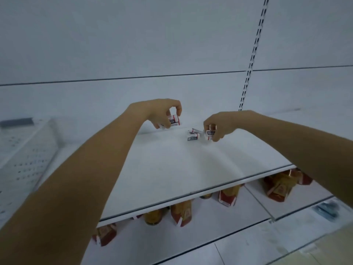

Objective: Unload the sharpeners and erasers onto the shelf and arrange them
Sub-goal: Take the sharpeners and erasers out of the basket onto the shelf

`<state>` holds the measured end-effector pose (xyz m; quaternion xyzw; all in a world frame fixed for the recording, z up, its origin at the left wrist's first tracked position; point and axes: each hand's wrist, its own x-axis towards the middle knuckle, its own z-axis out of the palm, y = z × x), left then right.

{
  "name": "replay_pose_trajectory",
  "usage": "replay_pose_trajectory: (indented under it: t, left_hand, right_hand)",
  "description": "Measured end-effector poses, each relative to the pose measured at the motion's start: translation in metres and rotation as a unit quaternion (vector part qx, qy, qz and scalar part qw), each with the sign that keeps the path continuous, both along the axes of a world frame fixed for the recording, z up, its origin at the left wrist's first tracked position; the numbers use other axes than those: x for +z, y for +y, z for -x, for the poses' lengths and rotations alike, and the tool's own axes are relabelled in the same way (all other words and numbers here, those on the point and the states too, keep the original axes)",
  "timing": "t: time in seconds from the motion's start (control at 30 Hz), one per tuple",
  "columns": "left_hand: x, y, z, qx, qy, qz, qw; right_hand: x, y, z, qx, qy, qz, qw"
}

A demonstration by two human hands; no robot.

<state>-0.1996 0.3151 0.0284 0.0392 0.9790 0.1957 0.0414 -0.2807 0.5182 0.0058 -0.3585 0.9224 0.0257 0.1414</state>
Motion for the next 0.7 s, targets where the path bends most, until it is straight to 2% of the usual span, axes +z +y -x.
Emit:
replay_pose_trajectory:
  t: [0.3, 0.53, 0.7]
  left_hand:
    - [-0.033, 0.027, 0.057, -0.009, -0.007, -0.007, 1.0]
    - [-0.062, 0.038, 0.075, 0.019, 0.027, -0.061, 0.998]
    - [-0.084, 0.038, 0.082, 0.049, 0.091, -0.087, 0.991]
  right_hand:
    - [-0.018, 0.009, 0.04, 0.024, 0.044, 0.12, 0.991]
    - [-0.044, 0.007, 0.059, 0.078, 0.055, 0.131, 0.987]
    - [-0.069, 0.017, 0.071, 0.073, 0.022, 0.277, 0.958]
